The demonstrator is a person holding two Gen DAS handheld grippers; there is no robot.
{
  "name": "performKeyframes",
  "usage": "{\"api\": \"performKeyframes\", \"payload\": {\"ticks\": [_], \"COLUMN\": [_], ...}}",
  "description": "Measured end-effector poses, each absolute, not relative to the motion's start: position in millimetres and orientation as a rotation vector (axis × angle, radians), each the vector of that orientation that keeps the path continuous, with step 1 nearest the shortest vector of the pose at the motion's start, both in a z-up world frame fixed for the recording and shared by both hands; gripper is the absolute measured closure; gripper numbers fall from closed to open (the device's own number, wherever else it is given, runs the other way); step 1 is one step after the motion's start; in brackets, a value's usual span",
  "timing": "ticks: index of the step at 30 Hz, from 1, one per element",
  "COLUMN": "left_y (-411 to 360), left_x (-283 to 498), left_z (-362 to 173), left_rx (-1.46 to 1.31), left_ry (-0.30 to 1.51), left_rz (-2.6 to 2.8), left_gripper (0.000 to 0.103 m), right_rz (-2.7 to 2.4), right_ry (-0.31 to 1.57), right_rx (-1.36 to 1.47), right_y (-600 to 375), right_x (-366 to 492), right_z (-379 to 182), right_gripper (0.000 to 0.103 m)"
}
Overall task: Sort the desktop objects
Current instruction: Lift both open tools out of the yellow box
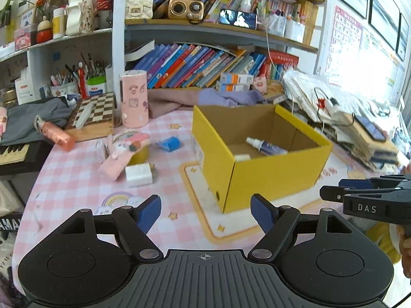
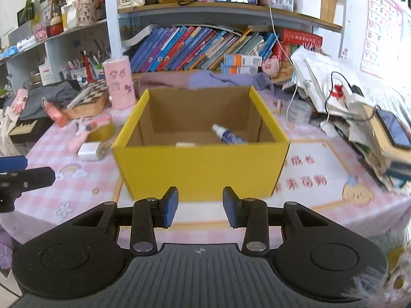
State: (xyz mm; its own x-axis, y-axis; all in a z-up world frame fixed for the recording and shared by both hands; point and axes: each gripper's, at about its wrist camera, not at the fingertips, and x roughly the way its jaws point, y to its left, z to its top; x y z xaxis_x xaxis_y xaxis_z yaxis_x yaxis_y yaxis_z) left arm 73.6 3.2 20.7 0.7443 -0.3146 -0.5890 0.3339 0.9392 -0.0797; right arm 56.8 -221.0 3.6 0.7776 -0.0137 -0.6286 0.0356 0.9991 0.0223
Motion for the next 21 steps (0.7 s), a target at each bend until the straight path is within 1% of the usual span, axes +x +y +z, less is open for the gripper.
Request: {"api": "performKeyframes", "payload": {"ticks": [10, 21], "left_y": [25.5, 40.8], "left_x": [50.5, 45.3], "left_z": [3.6, -5.8], "left_rx": [0.032, 0.066], "left_ry": [0.703, 0.752], "left_rz": [-0.339, -0.314], "left_gripper": [0.024, 0.024], "right_rz": [-0.003, 0.065], "right_ry": [0.746, 0.792], "right_rx": [0.065, 0.062], "right_y": [-173.8, -142.6], "right_x": [27.3, 23.5], "right_z": [-23.6, -38.3], "right_gripper": [0.064, 0.062]}}
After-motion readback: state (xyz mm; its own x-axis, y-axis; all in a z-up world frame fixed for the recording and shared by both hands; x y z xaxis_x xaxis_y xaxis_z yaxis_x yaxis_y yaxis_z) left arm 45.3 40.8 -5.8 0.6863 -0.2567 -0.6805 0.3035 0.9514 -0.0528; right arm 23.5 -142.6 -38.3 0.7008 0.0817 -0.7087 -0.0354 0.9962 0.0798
